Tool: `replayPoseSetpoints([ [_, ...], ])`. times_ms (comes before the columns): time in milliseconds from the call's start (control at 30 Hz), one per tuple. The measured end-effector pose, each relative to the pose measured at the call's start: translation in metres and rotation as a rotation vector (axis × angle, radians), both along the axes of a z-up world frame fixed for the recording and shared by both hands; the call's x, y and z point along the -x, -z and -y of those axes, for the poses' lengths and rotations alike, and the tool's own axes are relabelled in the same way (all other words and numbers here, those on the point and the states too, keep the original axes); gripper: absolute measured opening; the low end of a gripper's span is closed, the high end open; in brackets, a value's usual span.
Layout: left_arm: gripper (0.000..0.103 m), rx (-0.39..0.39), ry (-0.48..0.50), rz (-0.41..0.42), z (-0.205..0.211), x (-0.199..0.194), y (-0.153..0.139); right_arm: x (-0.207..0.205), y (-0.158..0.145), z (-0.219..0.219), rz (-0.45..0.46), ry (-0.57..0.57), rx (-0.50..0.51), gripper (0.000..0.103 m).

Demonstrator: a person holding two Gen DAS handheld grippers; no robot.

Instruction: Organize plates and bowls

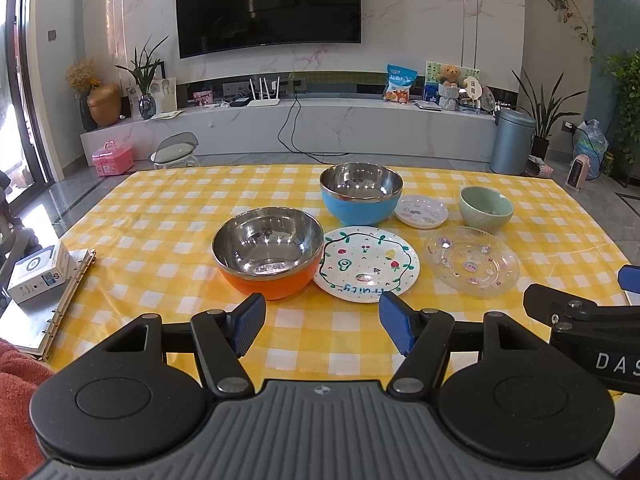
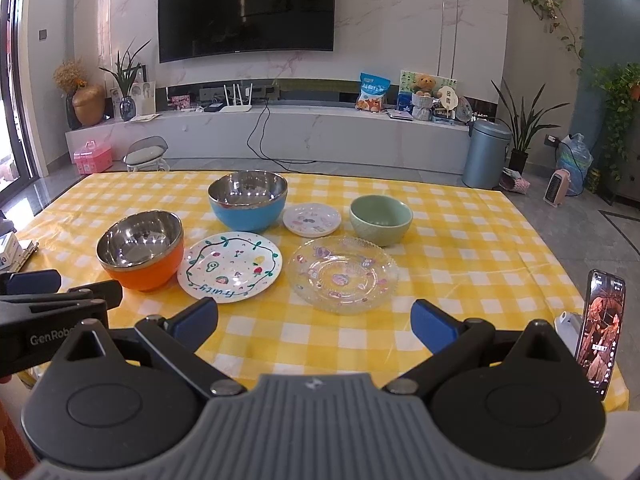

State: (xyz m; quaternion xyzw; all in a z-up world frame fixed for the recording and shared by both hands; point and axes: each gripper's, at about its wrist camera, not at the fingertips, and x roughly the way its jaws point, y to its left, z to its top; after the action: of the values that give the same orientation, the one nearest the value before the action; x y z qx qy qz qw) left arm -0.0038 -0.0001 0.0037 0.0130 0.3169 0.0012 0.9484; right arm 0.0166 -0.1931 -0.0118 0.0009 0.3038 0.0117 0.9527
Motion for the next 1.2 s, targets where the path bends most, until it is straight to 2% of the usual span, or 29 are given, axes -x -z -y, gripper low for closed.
replayPoseSetpoints([
  [1200, 0.077, 0.002, 0.005, 0.003, 0.0017, 0.0032, -0.0047, 0.0049, -0.0024, 0.0001, 0.013, 0.006, -0.016, 0.100],
])
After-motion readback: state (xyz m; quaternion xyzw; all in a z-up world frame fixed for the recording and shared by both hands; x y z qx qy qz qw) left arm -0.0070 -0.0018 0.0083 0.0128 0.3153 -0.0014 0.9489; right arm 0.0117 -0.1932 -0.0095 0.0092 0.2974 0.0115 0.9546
